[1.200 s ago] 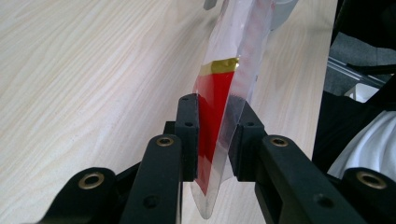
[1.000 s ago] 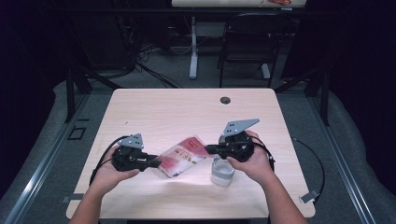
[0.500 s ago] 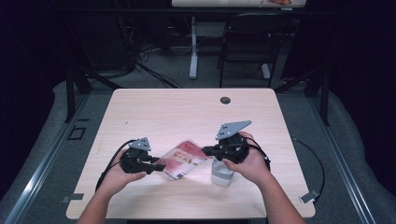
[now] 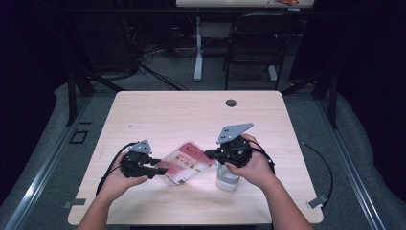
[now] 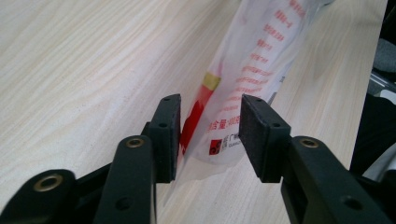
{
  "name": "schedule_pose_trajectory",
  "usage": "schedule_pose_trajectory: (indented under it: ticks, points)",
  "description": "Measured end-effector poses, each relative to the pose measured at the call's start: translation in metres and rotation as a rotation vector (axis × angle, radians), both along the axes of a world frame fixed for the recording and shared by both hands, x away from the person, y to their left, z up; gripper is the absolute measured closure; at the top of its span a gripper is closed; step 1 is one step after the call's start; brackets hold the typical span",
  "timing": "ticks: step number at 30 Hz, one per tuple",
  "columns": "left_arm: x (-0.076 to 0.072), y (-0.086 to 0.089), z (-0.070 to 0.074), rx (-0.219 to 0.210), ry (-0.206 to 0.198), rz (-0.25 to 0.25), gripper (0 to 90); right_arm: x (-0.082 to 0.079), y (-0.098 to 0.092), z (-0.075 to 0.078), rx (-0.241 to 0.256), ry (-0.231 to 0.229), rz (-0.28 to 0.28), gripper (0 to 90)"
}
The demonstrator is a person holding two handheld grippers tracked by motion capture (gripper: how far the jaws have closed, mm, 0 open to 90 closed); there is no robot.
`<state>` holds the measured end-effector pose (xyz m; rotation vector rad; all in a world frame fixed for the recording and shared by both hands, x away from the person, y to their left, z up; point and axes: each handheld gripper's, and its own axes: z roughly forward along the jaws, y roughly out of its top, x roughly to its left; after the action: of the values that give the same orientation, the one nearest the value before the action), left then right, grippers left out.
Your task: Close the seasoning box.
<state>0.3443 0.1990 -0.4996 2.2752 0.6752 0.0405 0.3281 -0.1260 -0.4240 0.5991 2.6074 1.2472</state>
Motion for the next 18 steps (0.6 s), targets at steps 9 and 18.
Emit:
schedule_pose_trajectory:
  ticks: [9,18]
  points:
    - [-0.002,0.006,0.006,-0.022,0.0,0.008,54.3,0.003,0.004,0.004,-0.006,-0.006,-0.001,90.0]
    - [-0.004,0.01,0.009,-0.03,-0.005,0.003,56.8,0.003,0.009,0.011,-0.031,-0.021,0.003,90.0]
